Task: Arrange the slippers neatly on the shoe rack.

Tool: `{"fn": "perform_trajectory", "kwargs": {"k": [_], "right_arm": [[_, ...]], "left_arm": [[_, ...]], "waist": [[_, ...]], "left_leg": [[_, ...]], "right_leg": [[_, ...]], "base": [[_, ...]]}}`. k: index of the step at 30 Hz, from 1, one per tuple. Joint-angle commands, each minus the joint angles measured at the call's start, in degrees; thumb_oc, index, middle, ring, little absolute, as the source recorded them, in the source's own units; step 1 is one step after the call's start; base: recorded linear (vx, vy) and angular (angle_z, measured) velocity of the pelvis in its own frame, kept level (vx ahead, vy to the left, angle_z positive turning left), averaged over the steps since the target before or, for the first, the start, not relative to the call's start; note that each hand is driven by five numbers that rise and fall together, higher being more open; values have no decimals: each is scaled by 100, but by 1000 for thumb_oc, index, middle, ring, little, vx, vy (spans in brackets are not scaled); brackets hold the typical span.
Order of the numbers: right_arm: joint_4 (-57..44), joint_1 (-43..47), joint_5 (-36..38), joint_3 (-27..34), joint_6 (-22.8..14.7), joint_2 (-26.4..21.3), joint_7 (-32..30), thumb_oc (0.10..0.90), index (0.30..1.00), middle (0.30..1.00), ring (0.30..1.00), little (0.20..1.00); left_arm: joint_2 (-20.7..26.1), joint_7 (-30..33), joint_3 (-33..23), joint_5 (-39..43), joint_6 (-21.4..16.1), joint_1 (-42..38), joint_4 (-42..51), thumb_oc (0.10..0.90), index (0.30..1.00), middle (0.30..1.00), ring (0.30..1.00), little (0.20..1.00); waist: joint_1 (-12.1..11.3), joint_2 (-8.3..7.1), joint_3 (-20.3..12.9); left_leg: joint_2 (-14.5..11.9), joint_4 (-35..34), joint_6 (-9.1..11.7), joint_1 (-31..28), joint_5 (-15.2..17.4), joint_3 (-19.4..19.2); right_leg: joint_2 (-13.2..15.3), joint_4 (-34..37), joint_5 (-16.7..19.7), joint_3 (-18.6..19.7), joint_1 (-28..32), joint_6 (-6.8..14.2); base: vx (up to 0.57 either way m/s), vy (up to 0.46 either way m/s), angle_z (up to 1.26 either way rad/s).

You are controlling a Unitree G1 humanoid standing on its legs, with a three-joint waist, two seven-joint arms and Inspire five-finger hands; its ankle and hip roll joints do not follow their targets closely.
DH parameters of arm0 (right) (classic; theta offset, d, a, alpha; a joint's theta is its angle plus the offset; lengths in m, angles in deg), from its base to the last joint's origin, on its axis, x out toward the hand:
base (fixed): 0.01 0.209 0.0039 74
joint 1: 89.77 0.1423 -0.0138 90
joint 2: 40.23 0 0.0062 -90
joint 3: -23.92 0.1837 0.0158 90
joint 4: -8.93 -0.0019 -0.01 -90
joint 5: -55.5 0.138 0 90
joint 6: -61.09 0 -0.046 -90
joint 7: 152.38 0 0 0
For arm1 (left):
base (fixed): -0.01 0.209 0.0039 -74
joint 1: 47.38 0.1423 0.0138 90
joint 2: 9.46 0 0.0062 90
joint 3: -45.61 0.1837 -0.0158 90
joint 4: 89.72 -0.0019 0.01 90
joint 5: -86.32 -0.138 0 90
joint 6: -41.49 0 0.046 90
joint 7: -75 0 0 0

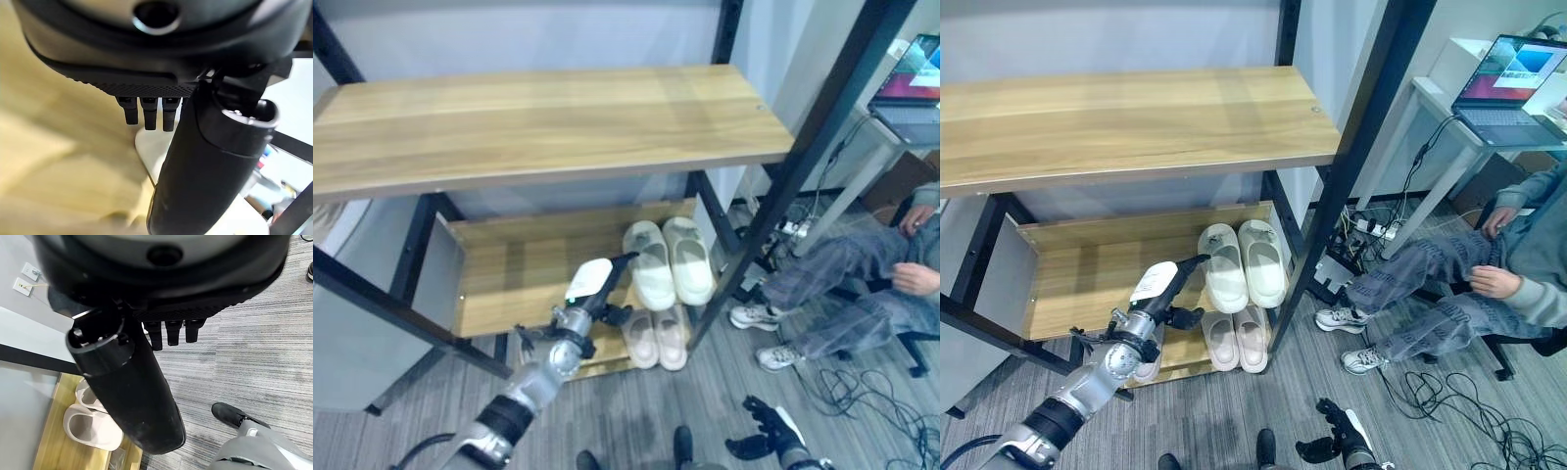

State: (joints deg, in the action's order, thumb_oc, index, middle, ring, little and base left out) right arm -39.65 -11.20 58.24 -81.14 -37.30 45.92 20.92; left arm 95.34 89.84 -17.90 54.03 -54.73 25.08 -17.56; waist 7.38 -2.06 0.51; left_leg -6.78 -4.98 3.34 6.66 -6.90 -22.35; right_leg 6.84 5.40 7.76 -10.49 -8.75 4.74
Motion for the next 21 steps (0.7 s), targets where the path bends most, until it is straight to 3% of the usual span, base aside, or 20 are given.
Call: {"fn": "perform_trajectory", "kwargs": {"k": [1,10,16,21], "right_arm": [[-130,153,45,80,-325,-121,-133,800,900,900,900,900],[82,201,-99,21,-246,46,-94,800,900,900,900,900],[251,310,-160,-46,-246,99,-110,800,900,900,900,900],[358,372,-179,-73,-250,153,-156,800,900,900,900,900]], "left_arm": [[9,423,-434,-292,-334,-550,364,800,900,900,900,900],[335,191,-1114,107,-749,412,1595,800,900,900,900,900],[545,-74,-1281,600,-1129,882,2265,800,900,900,900,900],[552,-304,-1365,925,-1229,1440,2440,800,900,900,900,900]], "waist": [[-151,134,-169],[-309,161,-273],[-401,169,-318],[-468,155,-323]], "left_leg": [[-142,-2,296,-163,468,474],[-100,-2,297,-324,483,547],[-92,-2,289,-386,481,585],[-89,-2,276,-425,473,617]], "right_leg": [[379,-78,-461,-455,199,610],[379,-91,-479,-549,439,602],[379,-91,-463,-580,513,602],[365,-84,-461,-578,558,597]], "base": [[-12,0,8],[-21,5,6],[-38,6,7],[-38,-3,2]]}}
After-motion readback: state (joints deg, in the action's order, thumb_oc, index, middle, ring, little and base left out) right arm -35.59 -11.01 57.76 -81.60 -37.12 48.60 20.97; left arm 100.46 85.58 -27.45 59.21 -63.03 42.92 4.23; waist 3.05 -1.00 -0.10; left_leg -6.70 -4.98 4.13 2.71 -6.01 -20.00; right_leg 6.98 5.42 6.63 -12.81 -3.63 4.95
